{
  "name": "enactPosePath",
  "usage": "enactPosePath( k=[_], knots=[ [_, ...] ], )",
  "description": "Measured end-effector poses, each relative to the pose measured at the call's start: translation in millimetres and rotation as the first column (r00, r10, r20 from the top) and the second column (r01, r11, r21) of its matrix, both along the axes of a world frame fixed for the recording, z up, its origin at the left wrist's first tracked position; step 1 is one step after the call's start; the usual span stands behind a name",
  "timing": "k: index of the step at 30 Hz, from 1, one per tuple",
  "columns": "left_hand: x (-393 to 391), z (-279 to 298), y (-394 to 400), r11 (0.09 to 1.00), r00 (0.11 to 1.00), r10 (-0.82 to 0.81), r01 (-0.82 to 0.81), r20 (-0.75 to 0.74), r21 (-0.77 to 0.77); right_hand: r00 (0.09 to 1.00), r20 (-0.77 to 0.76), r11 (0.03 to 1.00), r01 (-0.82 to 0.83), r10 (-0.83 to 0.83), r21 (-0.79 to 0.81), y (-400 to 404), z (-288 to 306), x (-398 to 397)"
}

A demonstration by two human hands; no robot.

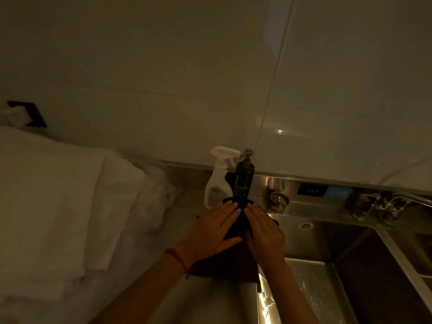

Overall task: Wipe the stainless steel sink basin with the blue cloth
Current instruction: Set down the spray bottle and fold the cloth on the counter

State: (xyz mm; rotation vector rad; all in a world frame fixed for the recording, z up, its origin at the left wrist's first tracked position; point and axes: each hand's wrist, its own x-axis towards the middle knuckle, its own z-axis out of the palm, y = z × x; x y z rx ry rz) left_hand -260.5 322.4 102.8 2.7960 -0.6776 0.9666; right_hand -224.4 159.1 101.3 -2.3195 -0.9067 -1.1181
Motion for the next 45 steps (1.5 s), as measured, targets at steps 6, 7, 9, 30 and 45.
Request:
enactPosePath(
  k=[6,7,9,30,45],
  knots=[
    [-21,-12,-8,0.999,0.999,0.013,-0.015,-0.049,-0.028,1.0,-0.019,1.0,-0.003,0.003,0.009,-3,-8,-22],
    [-25,-12,-10,0.999,0.999,0.016,-0.018,-0.05,-0.029,1.0,-0.02,1.0,-0.005,0.005,0.009,-3,-8,-25],
    [-31,-11,-13,0.999,0.999,0.023,-0.025,-0.041,-0.038,1.0,-0.016,1.0,-0.009,0.009,0.01,-4,-8,-32],
    [-92,-24,-30,0.996,0.997,0.069,-0.071,-0.029,-0.056,0.979,-0.102,0.963,-0.194,0.178,-0.185,-45,-13,-87],
    [-143,-30,-90,0.997,0.997,0.067,-0.066,-0.025,0.034,0.973,-0.209,0.967,-0.142,0.097,-0.212,-113,-32,-126]
  ],
)
